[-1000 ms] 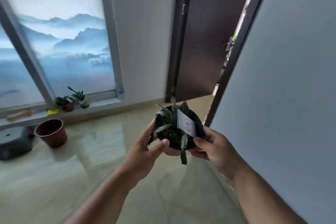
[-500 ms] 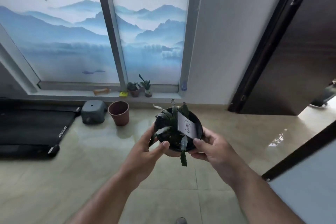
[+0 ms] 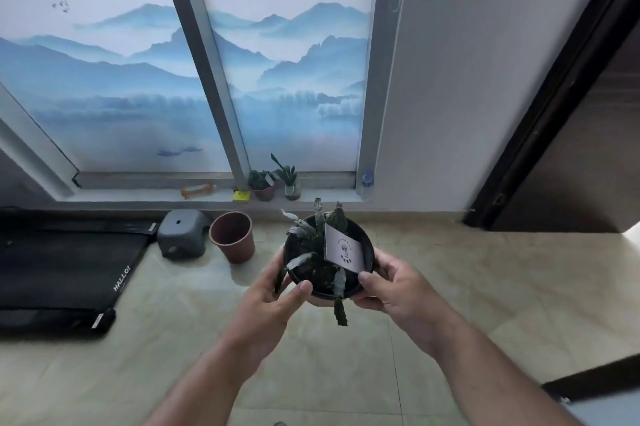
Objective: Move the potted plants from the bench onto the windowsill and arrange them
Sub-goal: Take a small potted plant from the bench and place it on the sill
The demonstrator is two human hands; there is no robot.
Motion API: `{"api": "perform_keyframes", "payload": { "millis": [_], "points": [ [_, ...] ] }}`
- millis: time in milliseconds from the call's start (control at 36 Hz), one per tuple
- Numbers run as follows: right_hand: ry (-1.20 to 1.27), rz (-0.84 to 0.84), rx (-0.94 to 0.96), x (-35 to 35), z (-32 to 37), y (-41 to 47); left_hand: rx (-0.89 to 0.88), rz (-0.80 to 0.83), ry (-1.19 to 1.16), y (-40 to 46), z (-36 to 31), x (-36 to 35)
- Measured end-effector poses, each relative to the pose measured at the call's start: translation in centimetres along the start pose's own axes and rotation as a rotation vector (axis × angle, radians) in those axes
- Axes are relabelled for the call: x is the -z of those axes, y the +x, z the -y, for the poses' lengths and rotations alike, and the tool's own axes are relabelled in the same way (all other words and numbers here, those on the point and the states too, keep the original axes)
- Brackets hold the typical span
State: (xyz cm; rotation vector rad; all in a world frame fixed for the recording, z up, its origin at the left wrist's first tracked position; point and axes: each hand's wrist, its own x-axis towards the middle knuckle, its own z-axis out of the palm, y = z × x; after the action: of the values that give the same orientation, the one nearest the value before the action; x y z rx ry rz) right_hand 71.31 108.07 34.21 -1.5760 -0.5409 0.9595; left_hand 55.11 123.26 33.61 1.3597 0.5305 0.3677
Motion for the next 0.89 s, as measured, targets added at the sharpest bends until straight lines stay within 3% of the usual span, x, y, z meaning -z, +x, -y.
{"api": "perform_keyframes", "payload": {
  "millis": [444, 889],
  "points": [
    [0.032, -0.088, -0.061, -1.7, 5.2, 17.8, 0.031, 0.095, -0.032, 19.3, -0.9, 8.3],
    [0.118, -0.027, -0.173, 5.5, 5.4, 38.9, 0.155, 0.036, 0.156, 40.2, -0.6, 9.3]
  ]
}}
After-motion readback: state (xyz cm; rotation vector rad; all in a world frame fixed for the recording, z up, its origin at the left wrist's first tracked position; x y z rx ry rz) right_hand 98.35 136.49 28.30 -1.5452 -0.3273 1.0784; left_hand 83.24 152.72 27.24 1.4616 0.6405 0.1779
